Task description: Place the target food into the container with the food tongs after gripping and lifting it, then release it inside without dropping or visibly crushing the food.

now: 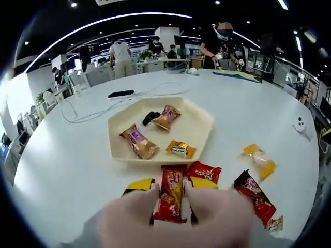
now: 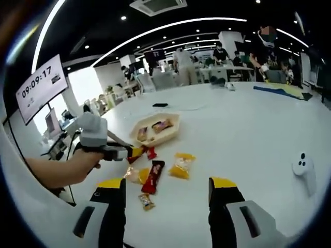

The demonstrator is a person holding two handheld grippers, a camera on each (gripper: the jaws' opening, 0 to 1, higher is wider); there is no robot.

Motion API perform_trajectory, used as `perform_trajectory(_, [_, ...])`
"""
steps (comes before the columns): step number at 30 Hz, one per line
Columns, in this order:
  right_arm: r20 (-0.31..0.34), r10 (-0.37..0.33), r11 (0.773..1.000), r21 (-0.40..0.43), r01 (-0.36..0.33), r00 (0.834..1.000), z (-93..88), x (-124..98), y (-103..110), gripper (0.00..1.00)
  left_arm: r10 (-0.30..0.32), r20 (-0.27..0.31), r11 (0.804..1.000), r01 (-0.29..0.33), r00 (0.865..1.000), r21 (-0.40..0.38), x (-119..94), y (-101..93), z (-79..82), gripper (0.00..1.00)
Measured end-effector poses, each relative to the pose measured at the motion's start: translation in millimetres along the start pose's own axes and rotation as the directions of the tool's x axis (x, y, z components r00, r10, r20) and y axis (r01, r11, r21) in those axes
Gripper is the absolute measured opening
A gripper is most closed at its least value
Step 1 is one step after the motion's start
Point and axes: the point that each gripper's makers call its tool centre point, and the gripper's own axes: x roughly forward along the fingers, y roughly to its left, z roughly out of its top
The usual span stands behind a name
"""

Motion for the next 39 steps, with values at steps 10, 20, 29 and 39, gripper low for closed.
perform_trajectory(10, [0.016,0.019,1.0,0.015,-0.02,1.0,2.3,4.5,13.6,0.66,-0.039,0.005,0.999,0.039,0.999,0.03,-20.1,9.9,-18.4,0.22])
perform_trajectory(20, [0.001,0.039,0.999,0.001,-0.039,0.999,-1.1,15.0,29.9,0.65,-0.097,-0.003,0.994,0.097,0.995,0.055,-36.5,18.4,-30.0,0.21])
perform_trajectory(29, [0.016,0.062,0.998,0.006,-0.062,0.998,-2.5,24.7,53.5,0.65,-0.138,0.003,0.987,0.137,0.99,0.08,-50.5,22.4,-38.8,0.21])
perform_trajectory(39, [0.037,0.111,0.993,0.024,-0.112,0.993,2.8,44.2,74.3,0.64,-0.155,-0.002,0.986,0.154,0.988,0.069,-69.6,28.7,-50.9,0.21])
